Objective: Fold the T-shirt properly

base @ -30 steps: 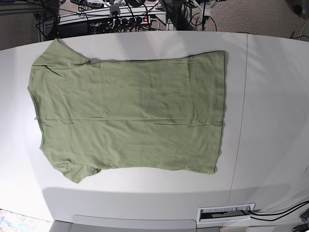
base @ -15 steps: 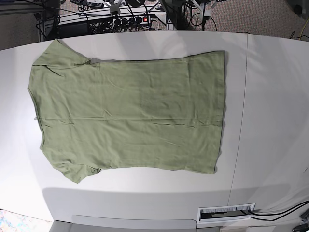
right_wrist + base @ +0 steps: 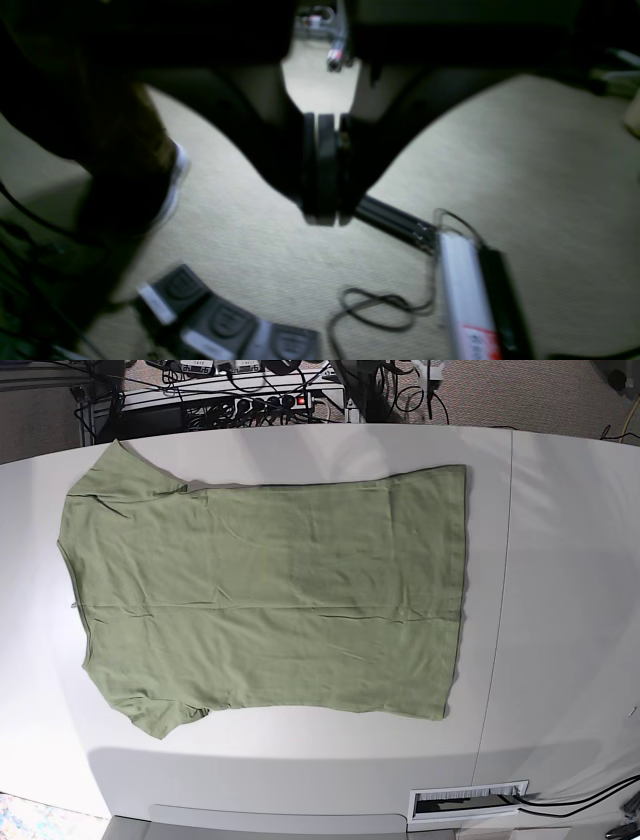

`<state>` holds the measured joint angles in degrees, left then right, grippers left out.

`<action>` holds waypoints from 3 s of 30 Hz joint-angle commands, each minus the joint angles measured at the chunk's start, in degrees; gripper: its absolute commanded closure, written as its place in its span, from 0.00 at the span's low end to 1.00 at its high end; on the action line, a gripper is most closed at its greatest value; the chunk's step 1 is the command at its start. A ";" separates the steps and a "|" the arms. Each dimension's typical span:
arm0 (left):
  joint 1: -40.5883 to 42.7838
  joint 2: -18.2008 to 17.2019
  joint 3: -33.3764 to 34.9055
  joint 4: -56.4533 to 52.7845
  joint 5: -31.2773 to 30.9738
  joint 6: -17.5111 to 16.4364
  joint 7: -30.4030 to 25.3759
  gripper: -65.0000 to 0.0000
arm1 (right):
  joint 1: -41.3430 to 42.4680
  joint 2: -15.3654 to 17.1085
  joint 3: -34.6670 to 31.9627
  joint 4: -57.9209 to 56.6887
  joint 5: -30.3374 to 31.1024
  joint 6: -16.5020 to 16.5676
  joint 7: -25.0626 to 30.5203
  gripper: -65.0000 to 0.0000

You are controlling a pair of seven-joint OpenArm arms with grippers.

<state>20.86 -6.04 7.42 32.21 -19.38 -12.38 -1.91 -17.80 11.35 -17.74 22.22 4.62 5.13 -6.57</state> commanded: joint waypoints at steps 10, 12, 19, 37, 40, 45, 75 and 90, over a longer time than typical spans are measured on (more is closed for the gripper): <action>15.58 -10.29 0.33 14.60 0.85 -10.29 2.89 1.00 | -11.52 8.00 0.15 15.58 0.24 0.39 -2.49 1.00; 18.64 -12.33 0.33 18.18 -0.44 -10.71 2.82 1.00 | -14.21 9.57 0.15 19.91 -0.09 0.44 -2.45 1.00; 27.26 -17.14 0.31 31.61 1.25 -11.06 0.37 0.98 | -23.34 15.28 0.15 36.52 -5.99 0.37 -3.08 1.00; 31.21 -20.02 -1.07 37.20 8.92 2.45 0.74 0.97 | -26.49 21.03 2.12 46.10 -8.98 0.20 -6.93 1.00; 31.21 -19.98 -4.31 37.38 8.81 2.95 0.17 0.97 | -26.49 21.03 5.40 46.10 -8.96 0.20 -6.91 1.00; 32.20 -20.02 -11.19 41.18 8.66 -0.61 -0.09 0.96 | -27.34 21.18 12.31 48.87 -8.96 0.39 -8.04 1.00; 46.73 -20.00 -19.61 92.21 20.83 -16.76 4.02 0.87 | -42.69 29.46 25.33 91.89 -19.10 0.44 -19.47 1.00; 34.53 -19.69 -19.47 98.77 30.16 -17.46 4.00 0.87 | -42.42 29.42 25.35 103.78 -30.16 0.44 -26.73 1.00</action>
<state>54.63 -25.41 -11.97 130.21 11.55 -30.20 3.33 -59.81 40.14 7.11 125.12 -24.86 6.22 -33.23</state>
